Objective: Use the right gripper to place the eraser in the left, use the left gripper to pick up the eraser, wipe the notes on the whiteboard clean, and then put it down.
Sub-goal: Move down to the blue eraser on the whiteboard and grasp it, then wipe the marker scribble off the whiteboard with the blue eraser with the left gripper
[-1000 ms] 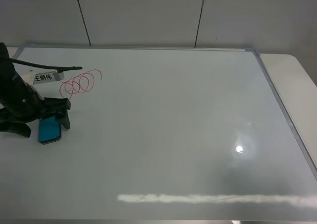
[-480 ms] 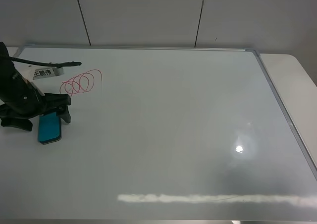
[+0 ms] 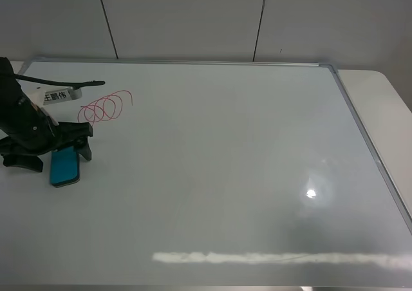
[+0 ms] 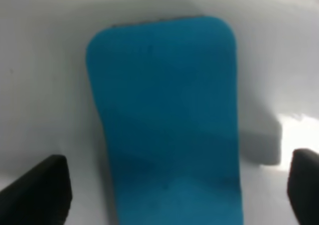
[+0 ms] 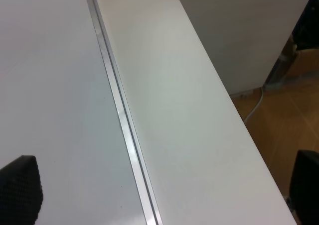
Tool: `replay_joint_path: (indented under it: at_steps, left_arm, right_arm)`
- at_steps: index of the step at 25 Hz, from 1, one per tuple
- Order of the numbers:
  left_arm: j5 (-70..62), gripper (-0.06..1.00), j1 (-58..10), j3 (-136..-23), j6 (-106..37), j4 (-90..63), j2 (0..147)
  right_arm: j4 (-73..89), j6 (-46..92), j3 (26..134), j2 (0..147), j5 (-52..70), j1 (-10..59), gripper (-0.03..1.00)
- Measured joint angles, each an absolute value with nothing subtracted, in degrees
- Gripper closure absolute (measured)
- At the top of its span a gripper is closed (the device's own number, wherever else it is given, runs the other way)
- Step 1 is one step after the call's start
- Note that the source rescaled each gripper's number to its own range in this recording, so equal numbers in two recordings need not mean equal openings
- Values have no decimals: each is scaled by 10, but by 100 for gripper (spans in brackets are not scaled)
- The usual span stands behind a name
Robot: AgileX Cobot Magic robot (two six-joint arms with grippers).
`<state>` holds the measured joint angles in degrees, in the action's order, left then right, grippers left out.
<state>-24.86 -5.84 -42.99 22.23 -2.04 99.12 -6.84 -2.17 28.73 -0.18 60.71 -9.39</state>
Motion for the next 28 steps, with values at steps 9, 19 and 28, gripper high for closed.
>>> replay_joint_path:
  at_steps: [9, 19, 28]
  left_arm:
    - [-249, 92, -58, -430, 218, -16, 992]
    - [-298, 92, -58, -457, 207, -9, 993]
    - [-380, 92, -11, -624, 151, 10, 1008]
  right_arm:
    - [-68, -22, 287, -2, 607, -94, -3]
    - [-68, -22, 287, -2, 607, -94, -3]
    - [-68, -22, 287, -2, 607, -94, -3]
